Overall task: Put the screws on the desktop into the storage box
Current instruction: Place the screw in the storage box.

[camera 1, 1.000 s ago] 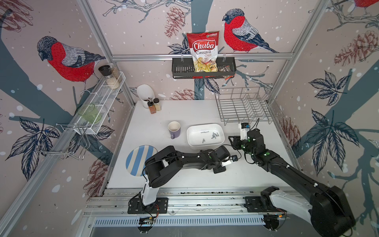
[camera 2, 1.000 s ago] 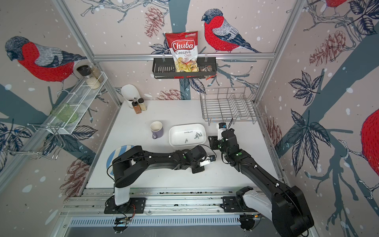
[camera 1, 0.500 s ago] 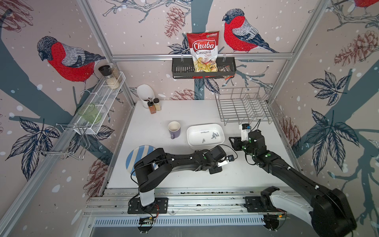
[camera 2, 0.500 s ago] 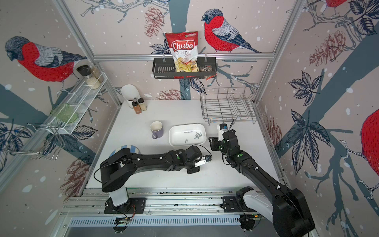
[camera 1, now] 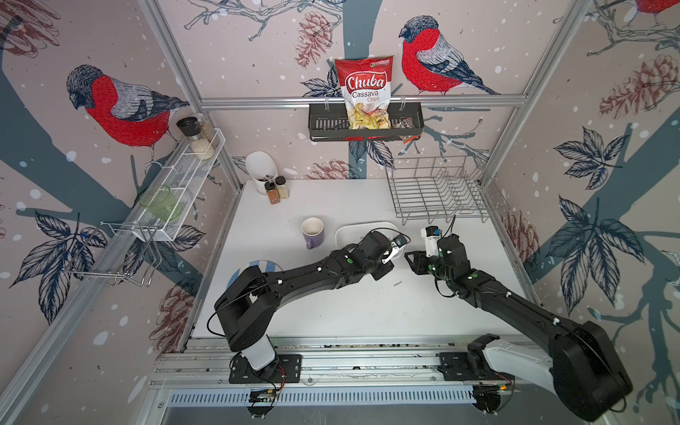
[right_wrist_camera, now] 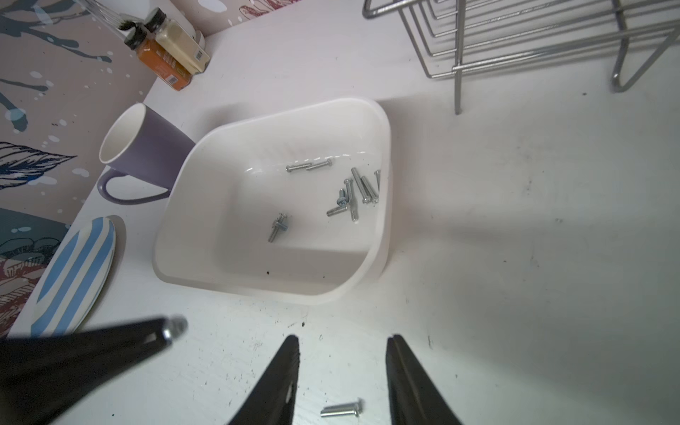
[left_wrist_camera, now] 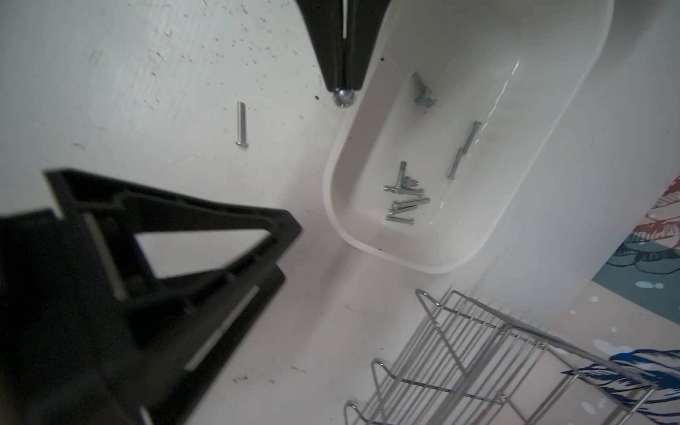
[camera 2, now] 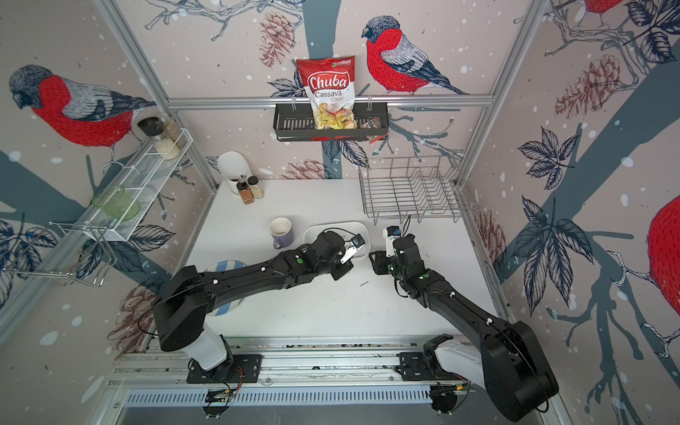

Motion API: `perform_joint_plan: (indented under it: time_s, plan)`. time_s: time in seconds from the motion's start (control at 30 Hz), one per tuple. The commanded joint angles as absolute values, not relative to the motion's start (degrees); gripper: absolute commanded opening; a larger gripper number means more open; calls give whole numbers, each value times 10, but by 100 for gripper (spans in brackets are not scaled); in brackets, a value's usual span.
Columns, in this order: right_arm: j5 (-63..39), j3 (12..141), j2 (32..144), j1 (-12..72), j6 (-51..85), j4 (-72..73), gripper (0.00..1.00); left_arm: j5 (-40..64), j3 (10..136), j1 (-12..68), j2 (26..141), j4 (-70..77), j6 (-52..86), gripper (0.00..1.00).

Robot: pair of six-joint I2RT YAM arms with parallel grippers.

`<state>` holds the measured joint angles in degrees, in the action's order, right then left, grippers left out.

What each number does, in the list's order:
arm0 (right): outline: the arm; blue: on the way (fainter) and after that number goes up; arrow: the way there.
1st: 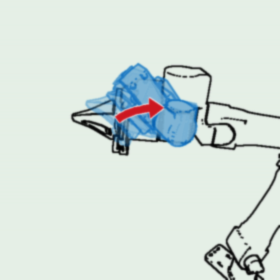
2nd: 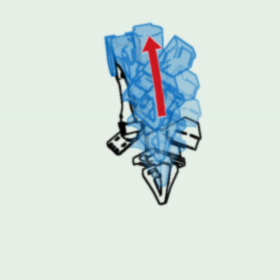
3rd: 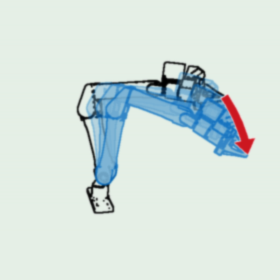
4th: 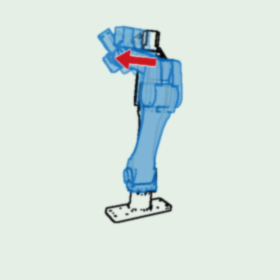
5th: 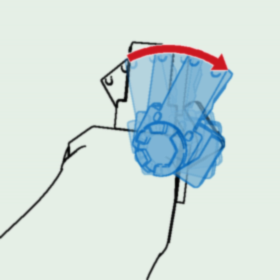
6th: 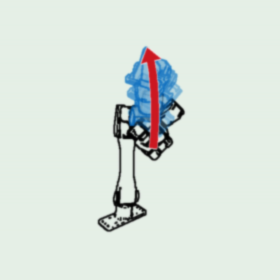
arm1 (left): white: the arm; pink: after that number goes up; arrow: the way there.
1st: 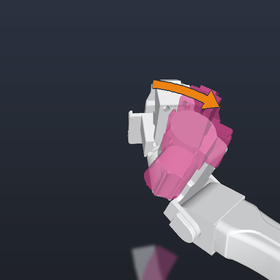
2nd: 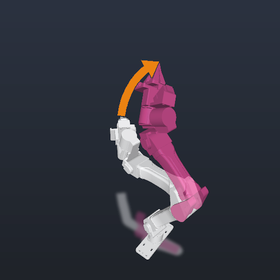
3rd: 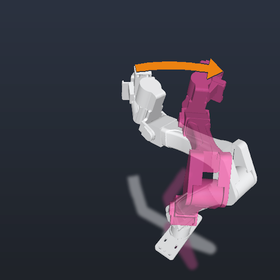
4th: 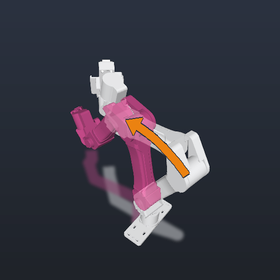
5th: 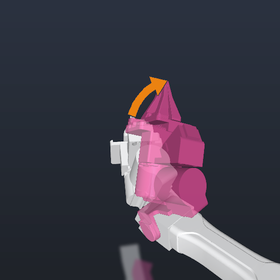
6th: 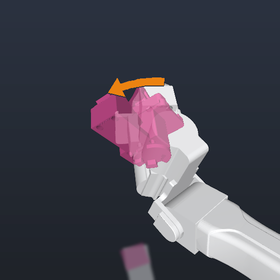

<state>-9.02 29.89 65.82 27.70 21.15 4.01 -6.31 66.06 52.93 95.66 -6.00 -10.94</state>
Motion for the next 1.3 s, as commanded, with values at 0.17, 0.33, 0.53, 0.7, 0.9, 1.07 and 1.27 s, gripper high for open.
perform_joint_plan:
  time_s: [0.17, 0.33, 0.53, 0.7, 0.9, 1.07, 1.27]
  plan:
    - [-73, 285, 673, 295, 217, 60, 43, -132, 686, 460, 1002, -83, -30, 0]
    - [-44, 284, 689, 315, 211, 53, 43, -131, 686, 423, 1031, -86, -7, 0]
    - [-8, 292, 697, 339, 206, 40, 44, -113, 690, 410, 1063, -91, 6, 0]
    - [6, 299, 709, 352, 204, 36, 44, -102, 698, 391, 1091, -101, 14, 0]
    - [28, 306, 715, 362, 200, 22, 44, -102, 700, 387, 1100, -108, 11, 0]
    - [42, 311, 714, 373, 203, 6, 44, -107, 706, 386, 1114, -115, 7, 0]
    - [56, 312, 715, 388, 204, -4, 44, -103, 708, 386, 1118, -117, 6, 3]
